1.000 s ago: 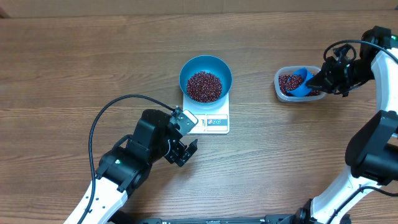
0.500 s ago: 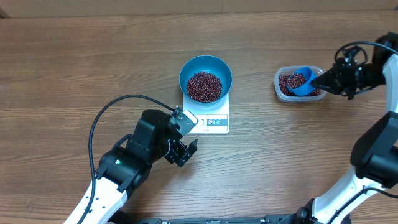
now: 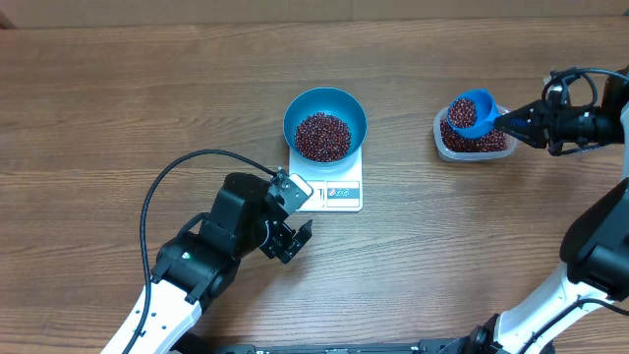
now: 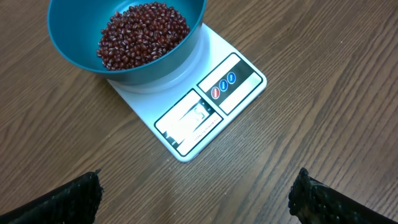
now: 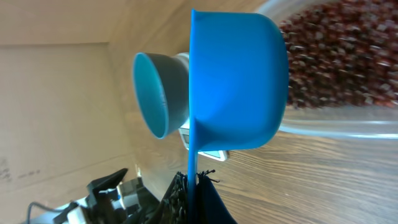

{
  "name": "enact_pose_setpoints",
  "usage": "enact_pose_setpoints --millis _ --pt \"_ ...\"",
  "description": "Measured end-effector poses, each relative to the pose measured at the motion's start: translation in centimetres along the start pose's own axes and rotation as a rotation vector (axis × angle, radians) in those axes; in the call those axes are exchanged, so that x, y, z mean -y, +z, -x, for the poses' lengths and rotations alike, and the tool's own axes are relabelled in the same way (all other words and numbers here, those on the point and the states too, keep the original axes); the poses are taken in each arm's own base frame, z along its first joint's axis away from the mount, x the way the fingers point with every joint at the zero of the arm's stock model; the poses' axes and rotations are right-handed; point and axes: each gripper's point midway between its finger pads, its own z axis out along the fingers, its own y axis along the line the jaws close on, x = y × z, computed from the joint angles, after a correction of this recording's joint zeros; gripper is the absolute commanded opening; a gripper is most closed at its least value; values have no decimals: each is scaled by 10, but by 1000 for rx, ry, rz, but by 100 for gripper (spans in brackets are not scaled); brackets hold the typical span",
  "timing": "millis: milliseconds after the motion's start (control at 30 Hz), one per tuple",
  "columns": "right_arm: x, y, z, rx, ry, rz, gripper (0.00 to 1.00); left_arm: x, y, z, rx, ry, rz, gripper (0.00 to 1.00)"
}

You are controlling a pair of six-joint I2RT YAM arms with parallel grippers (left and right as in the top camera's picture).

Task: Scoop item into bowl and weigh 150g on scale
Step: 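Lift the bean-filled scoop out of the tub with the right gripper, then carry the filled scoop with the right gripper over the teal bowl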

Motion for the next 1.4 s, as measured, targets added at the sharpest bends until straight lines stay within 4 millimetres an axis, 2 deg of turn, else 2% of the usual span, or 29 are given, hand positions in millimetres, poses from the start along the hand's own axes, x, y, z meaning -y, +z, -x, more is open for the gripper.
enact_pose_setpoints --millis 267,500,700,933,1100,1400 --pt "-16 4 2 8 -44 77 4 0 0 0 0 0 0 100" --pt "-37 29 -8 -58 -88 104 4 0 0 0 0 0 0 100" --pt "-71 49 -14 -109 -163 116 4 0 0 0 0 0 0 100" --pt "-124 67 -20 -135 -272 108 4 0 0 0 0 0 0 100" --pt "-153 89 -26 -149 -331 44 4 0 0 0 0 0 0 100" --pt "-164 133 -46 -190 -341 -109 4 0 0 0 0 0 0 100"
